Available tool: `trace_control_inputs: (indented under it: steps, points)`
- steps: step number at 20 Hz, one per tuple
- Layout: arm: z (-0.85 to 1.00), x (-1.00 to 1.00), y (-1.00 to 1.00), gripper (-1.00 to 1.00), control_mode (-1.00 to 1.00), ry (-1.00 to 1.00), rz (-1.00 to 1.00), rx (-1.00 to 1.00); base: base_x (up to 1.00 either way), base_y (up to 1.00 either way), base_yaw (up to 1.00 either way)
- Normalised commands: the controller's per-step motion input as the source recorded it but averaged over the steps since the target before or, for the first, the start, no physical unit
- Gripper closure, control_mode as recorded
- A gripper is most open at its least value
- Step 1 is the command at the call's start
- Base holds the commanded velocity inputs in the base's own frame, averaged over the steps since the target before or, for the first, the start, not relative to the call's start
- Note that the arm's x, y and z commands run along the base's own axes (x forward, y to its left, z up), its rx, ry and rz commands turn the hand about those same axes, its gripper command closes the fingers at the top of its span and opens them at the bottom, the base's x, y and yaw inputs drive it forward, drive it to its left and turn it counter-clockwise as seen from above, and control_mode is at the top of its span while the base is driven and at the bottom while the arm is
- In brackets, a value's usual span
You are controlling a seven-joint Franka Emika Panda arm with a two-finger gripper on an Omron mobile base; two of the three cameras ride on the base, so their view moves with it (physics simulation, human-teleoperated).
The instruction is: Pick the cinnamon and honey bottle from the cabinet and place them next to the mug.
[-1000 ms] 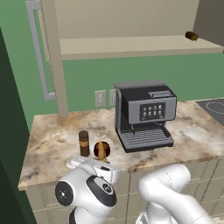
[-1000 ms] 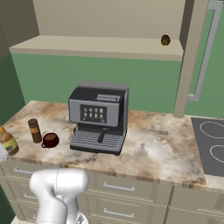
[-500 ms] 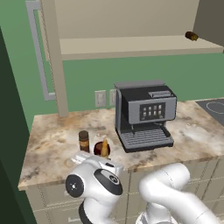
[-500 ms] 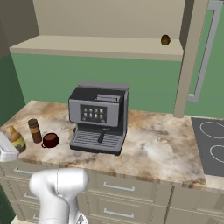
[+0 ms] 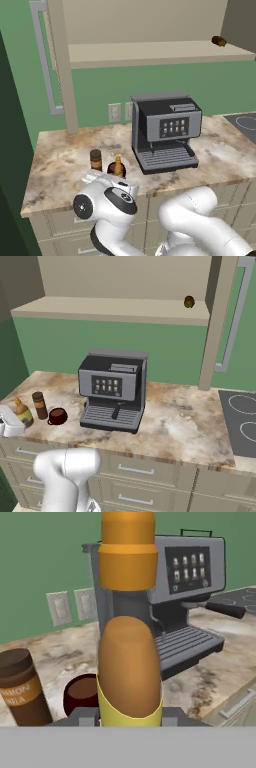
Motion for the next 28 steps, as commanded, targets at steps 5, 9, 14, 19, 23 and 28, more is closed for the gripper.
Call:
trace_control_inputs:
  steps: [5,9,14,19,23,28]
  points:
    - [0.0,0.22,0.17,1.0,-1.0,0.1,-0.1,-0.08,0.0,0.0,0.0]
    - [-0.11,0.2,0.11,1.0,-1.0,0.05,-0.04,0.0,0.0,0.0,0.0]
    - [-0.42,0.04,0.14,1.0,-1.0,0.0,0.0,0.0,0.0,0.0,0.0]
    - [-0.37,0.0,0.01,1.0,-1.0,0.0,0.0,0.0,0.0,0.0,0.0]
    - [-0.19,0.13,0.0,1.0,-1.0,0.0,0.0,0.0,0.0,0.0,0.0]
    - [-0.05,0.27,0.0,1.0,-1.0,0.0,0.0,0.0,0.0,0.0,0.0]
